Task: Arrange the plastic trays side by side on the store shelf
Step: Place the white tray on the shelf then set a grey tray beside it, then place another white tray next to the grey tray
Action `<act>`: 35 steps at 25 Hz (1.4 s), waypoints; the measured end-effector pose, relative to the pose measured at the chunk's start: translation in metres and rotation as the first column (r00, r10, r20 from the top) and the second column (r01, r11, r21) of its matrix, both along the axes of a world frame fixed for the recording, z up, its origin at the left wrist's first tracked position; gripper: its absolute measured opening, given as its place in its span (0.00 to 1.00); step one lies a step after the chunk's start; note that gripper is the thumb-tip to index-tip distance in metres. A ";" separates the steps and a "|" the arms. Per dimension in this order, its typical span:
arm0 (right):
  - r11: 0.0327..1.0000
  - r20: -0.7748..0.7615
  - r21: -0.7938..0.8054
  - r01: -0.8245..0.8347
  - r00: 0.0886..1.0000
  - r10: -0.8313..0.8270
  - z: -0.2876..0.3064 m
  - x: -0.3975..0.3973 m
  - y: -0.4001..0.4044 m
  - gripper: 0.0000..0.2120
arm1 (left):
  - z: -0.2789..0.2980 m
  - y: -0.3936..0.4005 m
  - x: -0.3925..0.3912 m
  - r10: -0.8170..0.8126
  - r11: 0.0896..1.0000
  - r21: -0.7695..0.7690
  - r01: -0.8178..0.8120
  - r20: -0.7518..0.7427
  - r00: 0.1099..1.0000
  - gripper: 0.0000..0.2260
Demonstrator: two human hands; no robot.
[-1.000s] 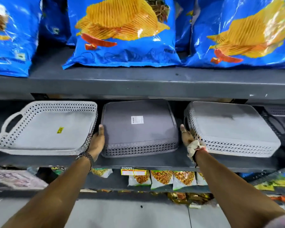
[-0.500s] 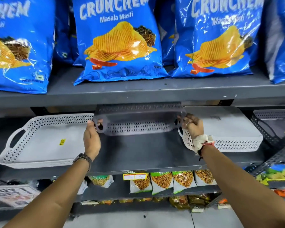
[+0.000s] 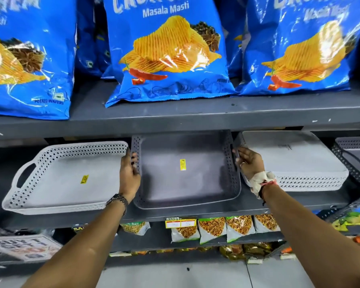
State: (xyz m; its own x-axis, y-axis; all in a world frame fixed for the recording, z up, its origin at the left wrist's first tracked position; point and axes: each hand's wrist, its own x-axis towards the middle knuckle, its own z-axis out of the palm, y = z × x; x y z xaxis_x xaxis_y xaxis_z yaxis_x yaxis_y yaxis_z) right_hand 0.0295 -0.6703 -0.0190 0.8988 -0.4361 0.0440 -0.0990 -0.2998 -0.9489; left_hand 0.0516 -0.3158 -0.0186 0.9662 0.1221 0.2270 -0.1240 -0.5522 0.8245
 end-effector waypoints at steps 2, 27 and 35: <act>0.999 -0.043 -0.036 0.012 0.999 -0.014 -0.015 0.007 0.002 0.22 | -0.008 0.000 0.006 -0.011 0.999 0.033 0.011 -0.021 1.000 0.34; 0.871 0.004 -0.096 0.482 0.875 -0.484 0.027 -0.085 -0.165 0.17 | 0.021 -0.146 0.023 -0.230 0.961 0.102 0.258 -0.230 0.946 0.22; 0.886 -0.093 0.033 0.463 0.884 -0.459 0.013 -0.091 -0.271 0.07 | 0.019 -0.315 -0.003 -0.371 0.901 -0.372 0.222 -0.399 0.839 0.15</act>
State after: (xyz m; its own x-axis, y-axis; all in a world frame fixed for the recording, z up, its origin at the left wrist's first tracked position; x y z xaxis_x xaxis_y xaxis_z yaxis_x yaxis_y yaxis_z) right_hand -0.0613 -0.9417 -0.0064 0.5951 -0.8018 -0.0539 -0.2898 -0.1516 -0.9450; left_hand 0.0482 -0.6313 0.0005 0.9503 -0.1976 -0.2406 0.1839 -0.2673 0.9459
